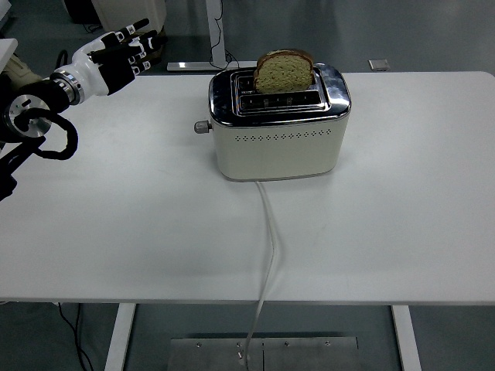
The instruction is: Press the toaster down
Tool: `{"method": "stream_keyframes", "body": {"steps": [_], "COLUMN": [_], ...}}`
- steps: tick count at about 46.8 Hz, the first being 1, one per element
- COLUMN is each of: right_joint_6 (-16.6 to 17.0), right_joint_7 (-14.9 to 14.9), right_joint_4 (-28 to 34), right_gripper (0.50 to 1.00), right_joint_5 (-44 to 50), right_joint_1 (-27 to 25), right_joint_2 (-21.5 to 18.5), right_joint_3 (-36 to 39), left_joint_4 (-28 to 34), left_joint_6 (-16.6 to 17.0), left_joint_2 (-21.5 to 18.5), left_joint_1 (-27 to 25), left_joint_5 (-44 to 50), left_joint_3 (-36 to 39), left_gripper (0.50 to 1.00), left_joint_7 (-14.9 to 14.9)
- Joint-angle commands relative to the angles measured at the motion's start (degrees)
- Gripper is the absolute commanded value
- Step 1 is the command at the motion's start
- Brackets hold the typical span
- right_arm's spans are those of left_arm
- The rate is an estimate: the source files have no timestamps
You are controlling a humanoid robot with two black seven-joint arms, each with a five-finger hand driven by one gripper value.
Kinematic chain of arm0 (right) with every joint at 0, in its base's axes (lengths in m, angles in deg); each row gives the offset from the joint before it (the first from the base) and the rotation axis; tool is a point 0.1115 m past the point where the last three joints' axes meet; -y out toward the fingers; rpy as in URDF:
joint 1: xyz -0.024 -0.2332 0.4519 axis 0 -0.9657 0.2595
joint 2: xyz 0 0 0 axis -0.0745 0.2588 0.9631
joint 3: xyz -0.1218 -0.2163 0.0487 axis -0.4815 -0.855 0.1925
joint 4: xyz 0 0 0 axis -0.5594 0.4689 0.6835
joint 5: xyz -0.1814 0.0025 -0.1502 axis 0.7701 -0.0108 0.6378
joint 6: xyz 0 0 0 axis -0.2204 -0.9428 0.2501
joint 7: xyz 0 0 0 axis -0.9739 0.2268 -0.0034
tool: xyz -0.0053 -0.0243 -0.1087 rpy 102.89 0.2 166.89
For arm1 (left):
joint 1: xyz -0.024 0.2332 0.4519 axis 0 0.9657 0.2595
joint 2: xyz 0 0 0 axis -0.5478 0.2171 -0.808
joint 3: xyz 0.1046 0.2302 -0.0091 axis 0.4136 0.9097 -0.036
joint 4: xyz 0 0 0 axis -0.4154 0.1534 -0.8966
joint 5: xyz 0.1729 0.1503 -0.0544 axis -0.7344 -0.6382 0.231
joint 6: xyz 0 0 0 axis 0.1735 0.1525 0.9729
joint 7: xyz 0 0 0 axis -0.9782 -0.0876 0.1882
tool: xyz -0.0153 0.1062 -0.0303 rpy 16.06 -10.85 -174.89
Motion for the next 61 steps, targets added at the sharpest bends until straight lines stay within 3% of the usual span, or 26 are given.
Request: {"method": "stream_keyframes", "body": {"steps": [1, 12, 24, 33, 42, 61], "right_joint_6": [0.0, 0.0, 0.0, 0.0, 0.0, 0.0], "right_joint_7": [0.0, 0.0, 0.0, 0.1, 0.0, 0.0], "right_joint_4": [-0.1, 0.0, -0.1, 0.0, 0.0, 0.0], "right_gripper": [1.000, 1.000, 1.000, 1.000, 1.000, 0.998], "right_joint_5": [0.0, 0.0, 0.0, 0.0, 0.0, 0.0], "right_joint_1": [0.0, 0.0, 0.1, 0.1, 0.1, 0.1], "right_joint_2": [0.0, 0.0, 0.0, 0.0, 0.0, 0.0], "right_joint_3": [0.0, 0.0, 0.0, 0.0, 0.0, 0.0], "left_joint_4": [1.3, 10.3, 13.6, 14.5, 14.5, 14.0], "left_joint_6": [-0.1, -1.7, -6.9, -13.0, -17.8, -18.9], "left_joint_2": [-0.6, -7.8, -11.2, -11.4, -11.1, -5.9], "left_joint_1": [-2.8, -11.2, -20.2, -25.9, -27.5, -27.9], "left_joint_5": [-1.4, -6.3, -12.5, -17.9, -27.5, -34.2], "left_joint_3": [4.0, 15.0, 28.1, 37.7, 39.4, 39.5], "left_gripper": [1.000, 1.000, 1.000, 1.000, 1.000, 1.000], "left_joint_7": [0.4, 3.7, 7.4, 8.1, 8.1, 8.1]}}
